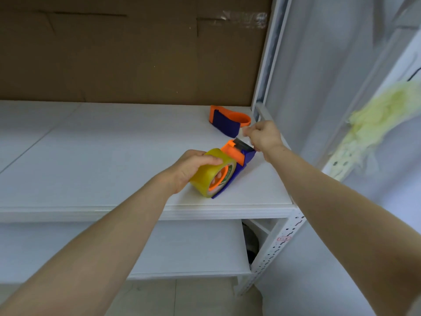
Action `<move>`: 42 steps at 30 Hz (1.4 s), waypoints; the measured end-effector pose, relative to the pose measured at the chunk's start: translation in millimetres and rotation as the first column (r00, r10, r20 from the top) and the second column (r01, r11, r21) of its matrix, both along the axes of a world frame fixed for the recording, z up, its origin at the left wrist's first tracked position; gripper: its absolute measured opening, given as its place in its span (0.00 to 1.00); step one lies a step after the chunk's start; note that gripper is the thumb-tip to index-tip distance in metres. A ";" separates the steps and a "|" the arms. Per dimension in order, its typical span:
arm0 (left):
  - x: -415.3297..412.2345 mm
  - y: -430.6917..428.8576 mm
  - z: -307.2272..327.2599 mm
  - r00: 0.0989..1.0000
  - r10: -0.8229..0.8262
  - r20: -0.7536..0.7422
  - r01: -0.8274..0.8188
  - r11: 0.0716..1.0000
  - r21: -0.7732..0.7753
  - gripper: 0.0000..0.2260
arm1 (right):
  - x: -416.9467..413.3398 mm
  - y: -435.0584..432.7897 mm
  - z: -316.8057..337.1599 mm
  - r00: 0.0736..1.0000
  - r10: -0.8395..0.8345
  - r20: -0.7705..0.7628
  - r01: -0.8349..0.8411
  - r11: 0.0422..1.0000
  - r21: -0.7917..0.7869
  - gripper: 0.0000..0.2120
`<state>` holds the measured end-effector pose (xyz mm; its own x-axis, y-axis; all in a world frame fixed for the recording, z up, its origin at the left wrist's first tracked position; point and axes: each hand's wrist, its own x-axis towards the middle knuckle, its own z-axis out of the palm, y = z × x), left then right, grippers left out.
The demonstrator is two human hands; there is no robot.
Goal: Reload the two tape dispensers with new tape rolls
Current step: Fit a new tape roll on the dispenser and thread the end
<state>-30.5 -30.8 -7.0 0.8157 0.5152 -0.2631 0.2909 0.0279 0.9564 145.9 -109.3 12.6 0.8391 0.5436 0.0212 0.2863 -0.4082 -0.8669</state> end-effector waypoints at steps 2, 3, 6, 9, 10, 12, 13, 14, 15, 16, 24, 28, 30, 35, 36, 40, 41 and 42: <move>-0.7 -2.0 -1.4 0.999 0.027 0.045 -0.026 0.999 -0.022 0.05 | -0.6 2.1 -0.3 0.995 0.005 0.097 -0.003 1.000 -0.021 0.15; -1.1 -3.0 -2.0 0.997 0.045 0.068 -0.043 0.999 -0.031 0.05 | -2.0 2.7 1.3 0.991 0.014 0.134 -0.010 0.999 -0.033 0.15; -0.9 -6.4 -5.7 0.988 0.102 0.120 -0.097 0.994 -0.041 0.06 | -4.5 5.0 7.1 0.977 0.043 0.208 -0.032 0.998 -0.055 0.15; 0.4 -9.8 -9.2 0.975 0.150 0.165 -0.143 0.988 -0.052 0.07 | -6.9 7.2 9.7 0.965 0.039 0.260 -0.018 0.996 -0.082 0.14; 1.2 -11.0 -10.2 0.970 0.164 0.179 -0.156 0.986 -0.059 0.08 | -7.8 8.0 9.1 0.960 0.032 0.279 -0.006 0.996 -0.093 0.14; 2.7 -13.7 -11.8 0.961 0.193 0.196 -0.184 0.981 -0.060 0.09 | -9.0 8.7 6.8 0.955 0.007 0.296 0.022 0.995 -0.094 0.14; 3.4 -15.2 -12.1 0.958 0.204 0.202 -0.197 0.979 -0.055 0.09 | -9.2 8.7 5.7 0.956 -0.006 0.294 0.033 0.996 -0.087 0.16; 4.1 -16.3 -12.2 0.955 0.210 0.208 -0.205 0.978 -0.048 0.10 | -8.6 9.1 4.2 0.957 -0.016 0.289 0.041 0.996 -0.079 0.17; 4.7 -17.2 -11.8 0.955 0.211 0.210 -0.208 0.977 -0.040 0.10 | -8.6 9.2 3.6 0.960 -0.026 0.280 0.049 0.996 -0.074 0.16; 5.2 -17.6 -11.3 0.955 0.209 0.209 -0.206 0.978 -0.034 0.10 | -8.0 9.8 2.7 0.963 -0.036 0.266 0.056 0.996 -0.070 0.15; 8.1 -16.7 -11.8 0.950 0.237 0.203 -0.240 0.971 -0.011 0.14 | -14.0 9.4 -2.3 0.928 -0.092 0.360 0.077 0.996 0.054 0.13; 8.3 -14.4 -11.7 0.949 0.255 0.185 -0.260 0.966 0.005 0.15 | -18.6 9.4 -5.8 0.878 -0.112 0.466 0.059 0.990 0.127 0.15; 9.1 -14.2 -12.1 0.949 0.258 0.180 -0.266 0.964 0.022 0.17 | -20.0 8.4 -6.2 0.872 -0.120 0.474 0.062 0.989 0.136 0.15; 10.1 -13.5 -12.5 0.948 0.260 0.185 -0.267 0.963 0.016 0.16 | -14.8 10.7 -2.5 0.890 -0.073 0.450 0.034 0.995 0.093 0.15; 10.1 -13.3 -13.1 0.947 0.261 0.187 -0.269 0.963 0.020 0.15 | -11.5 11.8 -2.6 0.908 -0.061 0.414 0.033 0.997 0.073 0.14; 9.8 -11.9 -14.1 0.947 0.260 0.187 -0.267 0.964 0.009 0.15 | -5.5 15.4 -0.8 0.942 -0.027 0.333 0.032 0.999 -0.009 0.14; 10.1 -12.0 -14.2 0.947 0.264 0.186 -0.270 0.963 0.008 0.16 | -5.6 16.0 -0.5 0.943 -0.020 0.332 0.029 0.999 -0.023 0.14; 10.4 -12.3 -14.5 0.944 0.271 0.186 -0.277 0.961 0.006 0.16 | -5.0 16.4 -0.7 0.946 -0.015 0.325 0.029 0.999 -0.039 0.14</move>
